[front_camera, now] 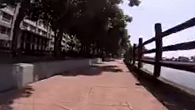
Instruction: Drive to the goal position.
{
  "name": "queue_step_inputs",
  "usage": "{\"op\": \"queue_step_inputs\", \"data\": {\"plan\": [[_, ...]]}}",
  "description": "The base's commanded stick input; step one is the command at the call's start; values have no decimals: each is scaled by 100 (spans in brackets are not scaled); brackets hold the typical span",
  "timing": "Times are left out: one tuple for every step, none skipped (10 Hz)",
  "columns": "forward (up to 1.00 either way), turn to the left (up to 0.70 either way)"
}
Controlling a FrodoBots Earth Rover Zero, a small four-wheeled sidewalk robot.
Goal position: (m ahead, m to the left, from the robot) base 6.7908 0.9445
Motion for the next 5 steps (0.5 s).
{"op": "queue_step_inputs", "data": {"plan": [[100,1],[100,-6],[100,-23],[100,-35],[100,-26]]}}
